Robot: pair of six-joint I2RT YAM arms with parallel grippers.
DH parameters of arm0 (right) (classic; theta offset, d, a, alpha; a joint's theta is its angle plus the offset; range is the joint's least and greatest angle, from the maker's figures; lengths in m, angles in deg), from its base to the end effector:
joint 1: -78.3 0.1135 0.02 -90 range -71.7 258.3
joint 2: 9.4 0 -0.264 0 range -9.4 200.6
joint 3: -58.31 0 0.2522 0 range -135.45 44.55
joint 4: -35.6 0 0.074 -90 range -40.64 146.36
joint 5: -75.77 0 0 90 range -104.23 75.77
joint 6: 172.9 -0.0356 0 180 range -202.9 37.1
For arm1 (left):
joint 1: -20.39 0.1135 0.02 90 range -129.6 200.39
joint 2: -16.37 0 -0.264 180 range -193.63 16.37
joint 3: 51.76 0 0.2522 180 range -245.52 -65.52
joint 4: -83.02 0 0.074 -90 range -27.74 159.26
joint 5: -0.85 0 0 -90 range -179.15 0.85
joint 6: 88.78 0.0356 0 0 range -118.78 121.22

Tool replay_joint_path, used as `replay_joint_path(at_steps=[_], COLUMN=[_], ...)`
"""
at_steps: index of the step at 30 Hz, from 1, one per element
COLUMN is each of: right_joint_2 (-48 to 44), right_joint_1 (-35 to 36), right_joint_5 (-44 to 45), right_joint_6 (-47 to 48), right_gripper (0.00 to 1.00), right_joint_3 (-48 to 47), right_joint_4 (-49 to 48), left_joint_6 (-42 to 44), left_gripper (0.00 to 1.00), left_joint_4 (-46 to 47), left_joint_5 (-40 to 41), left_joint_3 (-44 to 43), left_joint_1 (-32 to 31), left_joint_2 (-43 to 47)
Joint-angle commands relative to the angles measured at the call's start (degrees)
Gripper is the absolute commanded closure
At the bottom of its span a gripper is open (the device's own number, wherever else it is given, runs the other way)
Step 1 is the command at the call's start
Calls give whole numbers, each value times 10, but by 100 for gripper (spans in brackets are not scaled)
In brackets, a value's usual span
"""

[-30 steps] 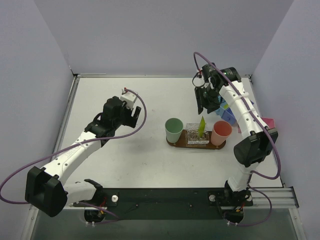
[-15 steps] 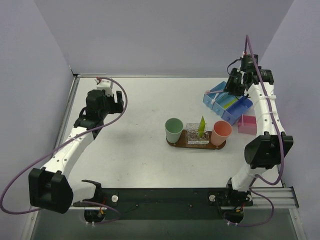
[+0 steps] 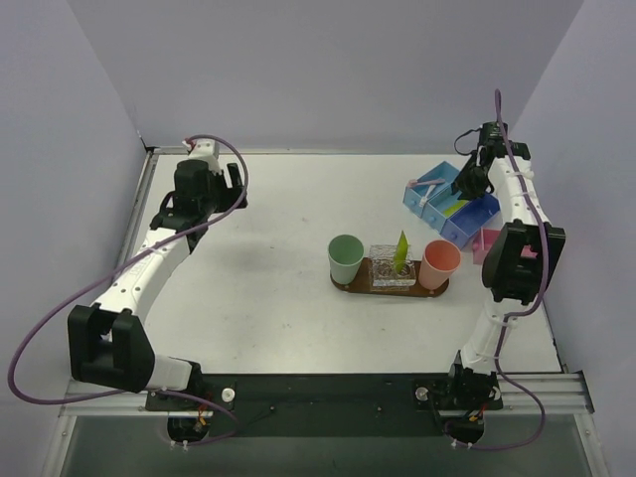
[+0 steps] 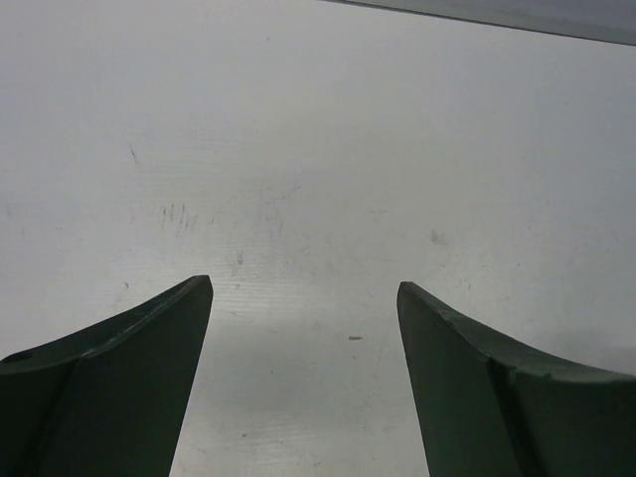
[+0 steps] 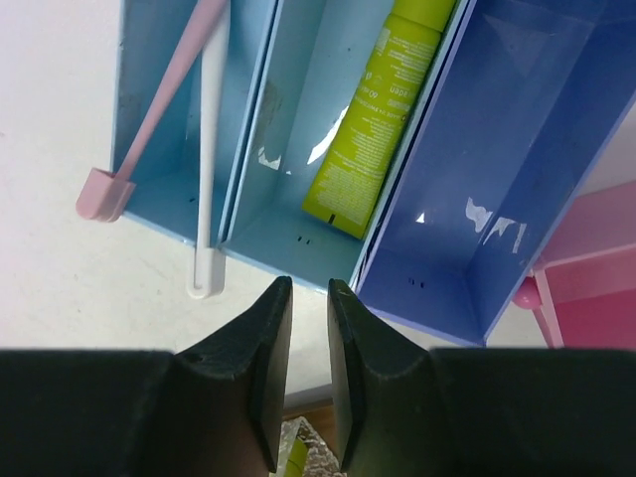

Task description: Prepare toiletry sets of a toothbrush and toothpaste on the tray

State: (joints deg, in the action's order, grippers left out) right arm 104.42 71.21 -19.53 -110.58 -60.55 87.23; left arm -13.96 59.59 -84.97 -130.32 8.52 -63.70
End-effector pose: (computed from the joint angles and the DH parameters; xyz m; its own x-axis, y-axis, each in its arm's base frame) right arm 0.4500 -0.0527 0.2977 -0.6106 0.5421 -0.5774 0.3879 0.8403 0.3787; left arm 0.3194 -0.0645 0.3207 -0.4350 -0.1754 -0.8832 0.0275 0.9778 -0.2078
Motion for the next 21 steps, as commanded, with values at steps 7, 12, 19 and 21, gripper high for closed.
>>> replay_joint_path(at_steps=[7, 12, 19, 21], right_joint_2=[73, 113, 161, 174], right_joint_1=[8, 10, 20, 22], right_joint_5=[92, 106, 126, 120], right_joint_6=[11, 26, 41, 39], right_gripper=[83, 81, 77, 76], right_joint_3=[-56, -78, -120, -128], right_joint_4=[10, 10, 15, 19], left_joint_6=[-51, -26, -1, 11], left_gripper=[14, 14, 15, 14], left_joint_4=[-94, -115, -134, -134], left_joint_5=[19, 34, 30, 25], left_joint_3=[-1, -6, -31, -36], left_joint_1=[2, 3, 5, 5], left_joint_2=[60, 58, 32, 21])
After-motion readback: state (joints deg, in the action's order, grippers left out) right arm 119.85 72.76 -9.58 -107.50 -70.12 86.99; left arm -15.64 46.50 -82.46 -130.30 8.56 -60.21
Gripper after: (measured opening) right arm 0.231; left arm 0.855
